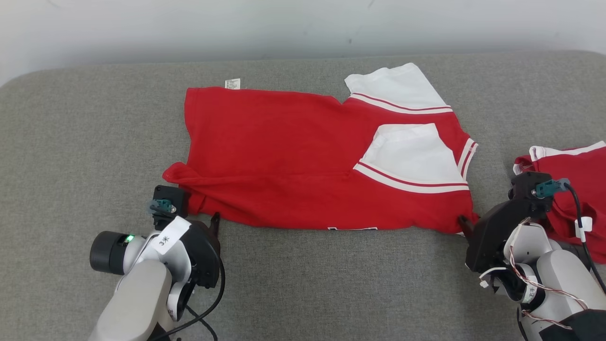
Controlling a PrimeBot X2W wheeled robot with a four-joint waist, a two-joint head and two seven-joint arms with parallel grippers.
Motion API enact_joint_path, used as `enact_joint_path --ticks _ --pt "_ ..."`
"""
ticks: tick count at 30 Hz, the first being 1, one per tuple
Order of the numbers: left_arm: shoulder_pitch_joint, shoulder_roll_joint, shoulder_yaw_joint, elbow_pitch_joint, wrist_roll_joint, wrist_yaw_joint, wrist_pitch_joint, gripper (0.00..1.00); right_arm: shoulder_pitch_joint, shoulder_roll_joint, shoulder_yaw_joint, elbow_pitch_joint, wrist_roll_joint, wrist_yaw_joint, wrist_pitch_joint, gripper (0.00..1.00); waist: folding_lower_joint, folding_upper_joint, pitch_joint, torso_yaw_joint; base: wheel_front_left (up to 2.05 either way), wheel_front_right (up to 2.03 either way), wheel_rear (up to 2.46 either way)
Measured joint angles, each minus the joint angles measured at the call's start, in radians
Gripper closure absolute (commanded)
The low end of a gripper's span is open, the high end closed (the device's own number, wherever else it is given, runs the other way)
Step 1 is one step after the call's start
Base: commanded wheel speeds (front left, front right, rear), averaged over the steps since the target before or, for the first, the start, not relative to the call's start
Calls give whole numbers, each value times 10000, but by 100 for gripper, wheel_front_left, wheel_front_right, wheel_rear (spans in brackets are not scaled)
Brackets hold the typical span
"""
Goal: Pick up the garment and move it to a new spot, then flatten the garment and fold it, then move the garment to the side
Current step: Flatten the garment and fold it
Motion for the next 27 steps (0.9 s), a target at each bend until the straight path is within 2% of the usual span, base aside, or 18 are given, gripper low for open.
enact_joint_path --ticks 2,5,6,7,8,9,16,21,22,23,24,25,27 --pt "-7 0 -10 -21 0 0 59 0 -3 0 -44 -25 -25 0 79 45 0 0 22 7 0 0 0" --pt "-8 4 -35 -38 0 0 130 0 -5 4 -96 -40 -29 0 182 55 0 0 57 19 0 0 0" --pt "-9 6 -44 -42 0 0 138 0 -5 8 -105 -40 -31 0 234 68 0 0 69 23 0 0 0" --pt "-12 8 -50 -50 0 -2 194 0 -5 12 -109 -42 -33 -2 267 76 0 0 80 26 0 0 0" --pt "-13 12 -58 -56 0 -6 219 0 -5 21 -115 -48 -36 -2 307 96 0 0 90 29 0 0 0" --pt "-15 19 -67 -65 0 -6 222 0 -5 35 -115 -54 -40 -2 345 100 1 0 99 31 0 0 0" --pt "-97 119 -107 -107 36 23 336 0 -5 90 -134 -136 -136 -2 500 100 0 0 146 19 0 0 0" --pt "-248 389 -84 -138 184 276 393 0 -5 130 -169 -190 -211 -4 568 100 0 0 168 -5 0 0 0" --pt "-248 430 -86 -136 257 276 393 4 -5 132 -176 -199 -217 -4 602 100 1 -1 170 -9 0 0 0" --pt "-248 462 -86 -136 332 276 393 20 -5 134 -182 -205 -221 -4 604 100 1 0 172 -11 0 0 0" --pt "-248 477 -90 -136 370 276 395 42 -5 138 -194 -213 -221 -4 608 100 1 0 173 -12 0 0 0" --pt "-248 485 -104 -136 383 276 395 60 -5 142 -211 -222 -221 -4 616 100 2 0 173 -13 0 0 0" --pt "-248 477 -157 -136 385 276 395 67 -5 146 -236 -236 -221 -6 619 100 2 0 173 -13 0 0 0"
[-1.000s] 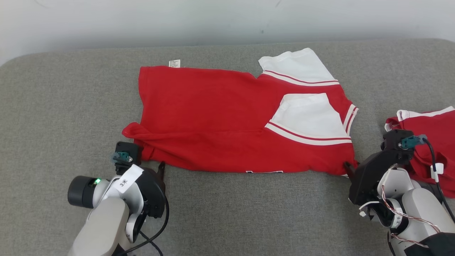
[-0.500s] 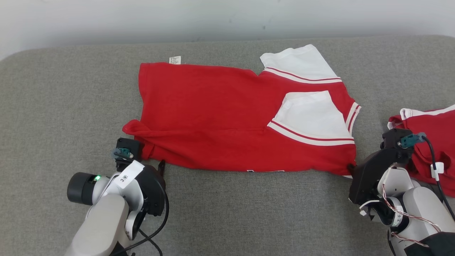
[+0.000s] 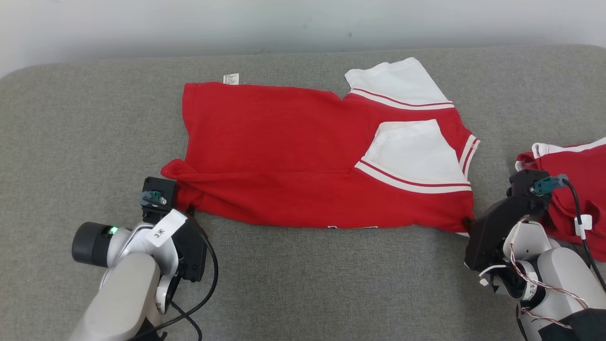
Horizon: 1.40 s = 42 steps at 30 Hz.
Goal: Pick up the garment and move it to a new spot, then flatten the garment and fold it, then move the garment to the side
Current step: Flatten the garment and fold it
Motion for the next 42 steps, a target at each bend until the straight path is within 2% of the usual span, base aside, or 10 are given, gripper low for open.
enact_joint_path --ticks 8,10,11,12,29,30,33,36,42 --pt "6 46 -102 -67 173 169 -4 49 2 33 -46 -50 -31 -6 100 100 0 0 -9 13 0 0 0" --pt "9 109 -84 -69 176 182 -2 39 7 33 -63 -61 -35 -6 161 100 0 0 -10 20 0 0 0" --pt "12 142 -79 -69 176 182 -4 39 9 33 -75 -67 -59 -6 161 100 0 0 -10 25 0 0 0" --pt "14 159 -73 -69 176 182 -2 29 10 33 -90 -75 -61 -6 165 100 0 0 -10 31 0 0 0" --pt "64 550 648 -88 -19 489 -105 25 15 56 -194 -215 -88 -6 336 100 0 0 2 85 0 0 0" --pt "70 527 625 -123 -19 489 -107 24 16 56 -203 -215 -88 -6 337 100 0 0 -1 88 0 0 0" --pt "103 364 500 -359 -19 445 -215 11 16 56 -224 -213 -88 -6 349 100 0 0 -16 102 0 0 0" --pt "175 102 261 -646 -19 299 -282 2 22 56 -234 -205 -138 -6 387 100 0 0 -44 120 0 0 0" --pt "530 -207 -123 -861 -17 151 -272 1 52 65 -253 -201 -159 -6 426 100 -2 0 -91 152 0 0 0"
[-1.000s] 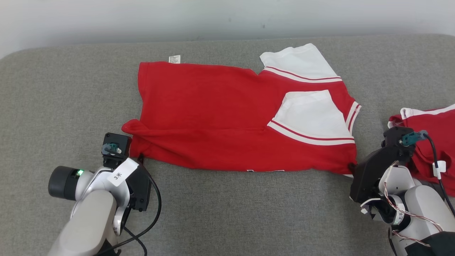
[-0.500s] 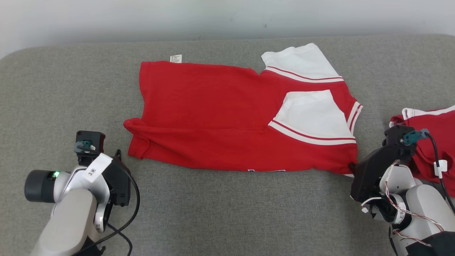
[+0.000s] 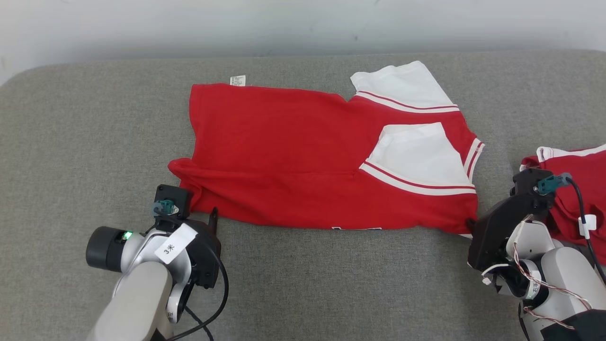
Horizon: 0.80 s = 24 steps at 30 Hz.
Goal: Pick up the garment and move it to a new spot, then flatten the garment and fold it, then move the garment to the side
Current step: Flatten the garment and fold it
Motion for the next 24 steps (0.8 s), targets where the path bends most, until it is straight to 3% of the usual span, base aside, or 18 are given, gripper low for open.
enact_joint_path --ticks 5,6,7,9,16,22,24 --pt "-4 219 63 61 25 23 105 3 24 40 2 -15 -2 0 10 100 0 0 3 -1 0 0 0" --pt "-4 251 82 63 25 25 109 4 27 48 4 -21 -2 0 12 92 0 0 8 -4 0 0 0" --pt "-5 270 100 63 25 31 159 5 31 54 4 -31 -4 0 12 57 0 0 14 -7 0 0 0" --pt "-5 276 109 65 25 31 182 6 45 59 6 -56 -33 0 10 3 0 0 26 -14 0 0 0" --pt "-8 276 113 81 23 33 267 20 81 84 19 -81 -88 0 12 0 0 0 65 -48 0 0 0" --pt "-67 276 136 140 23 113 282 38 81 100 19 -96 -100 0 13 0 0 0 102 -85 0 0 0" --pt "-88 280 161 174 23 119 284 49 80 107 17 -102 -100 0 15 0 0 0 115 -98 0 0 0"
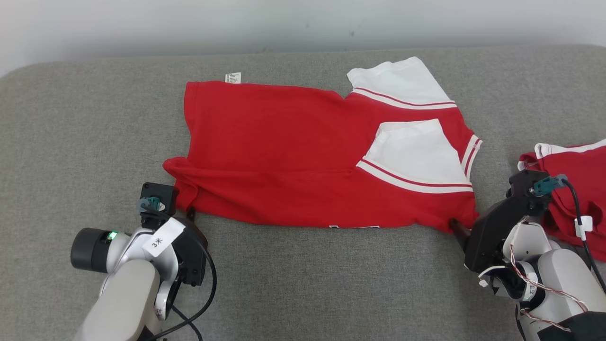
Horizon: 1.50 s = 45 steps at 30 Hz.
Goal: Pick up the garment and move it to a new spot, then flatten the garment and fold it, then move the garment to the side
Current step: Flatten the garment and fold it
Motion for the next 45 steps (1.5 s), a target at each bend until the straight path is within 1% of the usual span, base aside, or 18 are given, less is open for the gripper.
enact_joint_path --ticks 5,9,13,14,15,17,20,24,29,32,37,45 --pt "-24 4 27 35 0 4 2 56 -2 15 -4 -6 0 0 42 0 0 0 32 -30 0 0 0" --pt "-60 17 102 167 2 94 29 56 -4 21 -4 -6 0 0 69 0 0 0 63 -49 0 0 0" --pt "-158 155 343 280 -13 167 29 51 -5 31 -12 -13 0 0 69 0 0 0 90 -60 0 0 0" --pt "-177 184 403 291 -19 173 27 43 -5 31 -19 -13 0 0 69 0 0 0 95 -59 0 0 0" --pt "-179 192 451 305 -23 178 13 39 -5 31 -31 -13 0 0 69 0 0 0 99 -56 0 0 0" --pt "-179 178 518 336 -48 219 -2 36 -5 31 -54 -13 0 0 69 0 0 0 104 -47 0 0 0" --pt "-182 184 650 401 -123 251 -17 34 -8 35 -56 -13 0 0 69 0 0 0 102 -34 0 0 0" --pt "-186 209 920 514 -403 265 -115 35 -25 40 -56 -6 0 0 69 0 0 0 89 -25 0 0 0" --pt "-192 355 1045 593 -453 337 -198 36 -25 40 -77 13 0 -2 69 0 0 0 57 -34 0 0 0" --pt "-174 242 915 504 -451 336 -288 36 -24 38 -115 31 0 0 69 0 0 0 22 -31 0 0 0" --pt "-175 -109 616 148 -416 324 -470 36 -18 36 -144 67 0 0 69 0 0 0 -45 2 0 0 0" --pt "-164 -201 320 33 -276 205 -527 38 11 52 -107 77 0 0 69 0 0 0 -110 14 0 0 0"
